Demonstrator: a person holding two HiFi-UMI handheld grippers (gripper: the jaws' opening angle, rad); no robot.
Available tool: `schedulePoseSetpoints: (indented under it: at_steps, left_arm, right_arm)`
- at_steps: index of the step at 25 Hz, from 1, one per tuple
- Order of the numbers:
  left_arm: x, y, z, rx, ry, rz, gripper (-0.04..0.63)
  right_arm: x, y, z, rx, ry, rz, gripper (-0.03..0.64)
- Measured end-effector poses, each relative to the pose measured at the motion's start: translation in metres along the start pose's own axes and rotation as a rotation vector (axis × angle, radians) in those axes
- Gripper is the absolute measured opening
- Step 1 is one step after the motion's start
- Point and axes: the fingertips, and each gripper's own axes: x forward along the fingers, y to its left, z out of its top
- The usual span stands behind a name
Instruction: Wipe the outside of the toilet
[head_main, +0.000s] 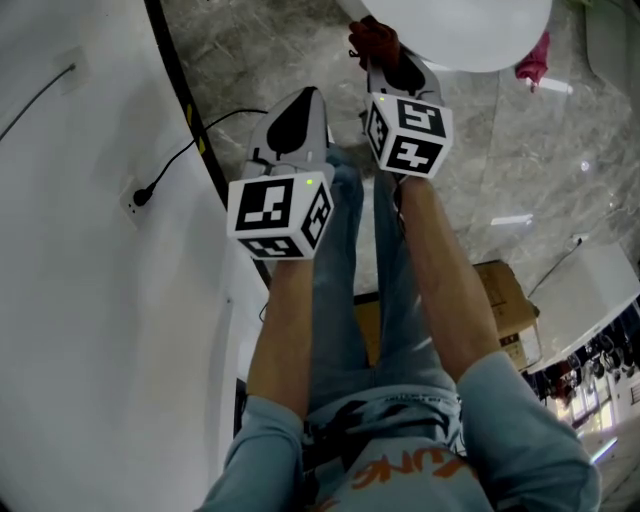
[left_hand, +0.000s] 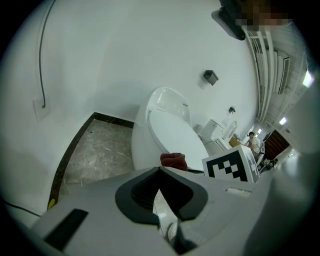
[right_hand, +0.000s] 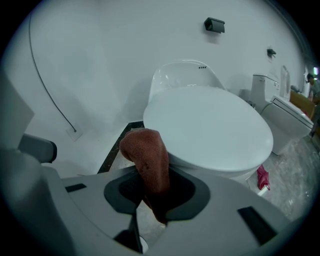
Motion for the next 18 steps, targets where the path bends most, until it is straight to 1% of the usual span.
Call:
schedulePoseSetpoints:
  at_steps: [8, 18]
  left_arm:
    - [0.005, -0.023, -0.011, 0.022, 0.022, -0.016, -0.003]
    - [0.02, -0.064, -0.023, 0.055, 0.045, -0.05, -0.003]
  right_arm:
    - [-0.016, -0.022, -0.015, 0.016, 0.011, -0.009, 0.097]
    - [-0.038, -0.064, -0.031, 0.034, 0.022, -0.033, 0.097]
